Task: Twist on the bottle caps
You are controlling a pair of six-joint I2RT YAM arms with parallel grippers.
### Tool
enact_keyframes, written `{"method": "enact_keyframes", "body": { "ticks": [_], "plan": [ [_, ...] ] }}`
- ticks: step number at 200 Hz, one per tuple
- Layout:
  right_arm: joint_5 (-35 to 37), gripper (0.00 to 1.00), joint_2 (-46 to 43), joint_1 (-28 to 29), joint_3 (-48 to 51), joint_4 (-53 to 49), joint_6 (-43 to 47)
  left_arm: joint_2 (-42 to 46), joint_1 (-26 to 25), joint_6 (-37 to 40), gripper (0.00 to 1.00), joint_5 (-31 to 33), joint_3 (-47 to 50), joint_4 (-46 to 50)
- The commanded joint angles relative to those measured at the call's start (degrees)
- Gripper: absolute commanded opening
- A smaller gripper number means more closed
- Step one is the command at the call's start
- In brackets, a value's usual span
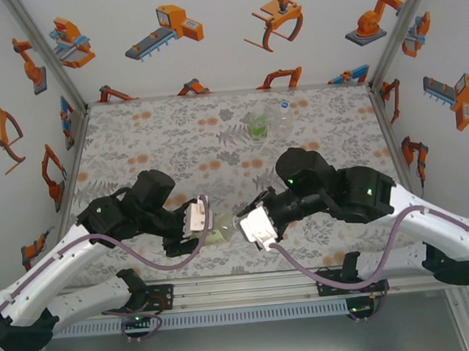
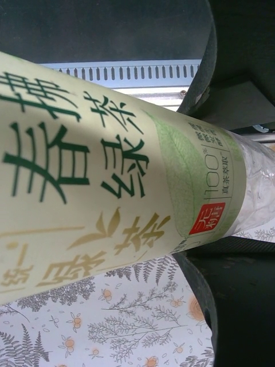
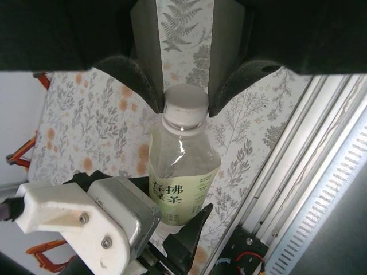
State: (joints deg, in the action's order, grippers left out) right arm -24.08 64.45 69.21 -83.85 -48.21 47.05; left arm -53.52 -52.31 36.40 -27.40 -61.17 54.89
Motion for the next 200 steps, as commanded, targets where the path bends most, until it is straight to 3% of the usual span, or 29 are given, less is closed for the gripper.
{"method": "enact_keyframes", "body": {
  "ticks": [1,46,78,119,156,173,200],
  "plan": [
    [0.26,0.0,0.62,0.68,1.19,2.98,-15.17,1.54,-0.33,-0.89,0.0,-0.29,-1.7,-5.76],
    [5.78,0.0,-1.68,0.7,6.85,10.85,-44.21,2.7,-0.36,-1.27,0.0,3.71,0.07,-9.28],
    [13.87,0.0,-1.11,0.41,7.56,10.87,-66.89,2.27,-0.34,-1.42,0.0,6.23,0.24,-11.42],
    [7.38,0.0,1.03,-5.32,10.1,12.04,-96.62,1.63,-0.44,-1.26,0.0,7.73,0.65,-14.34],
    [9.7,0.0,-2.04,-8.24,16.8,13.98,-118.53,0.66,-0.34,-1.4,0.0,10.57,0.39,-15.46],
    [10.24,0.0,-3.71,-9.03,19.56,16.13,-123.97,0.06,-0.42,-1.71,0.0,10.68,-0.18,-15.6],
    [9.31,0.0,-3.89,-9.84,20.05,17.55,-124.63,-0.23,-0.39,-2.14,0.0,8.99,0.0,-16.17]
  ]
}}
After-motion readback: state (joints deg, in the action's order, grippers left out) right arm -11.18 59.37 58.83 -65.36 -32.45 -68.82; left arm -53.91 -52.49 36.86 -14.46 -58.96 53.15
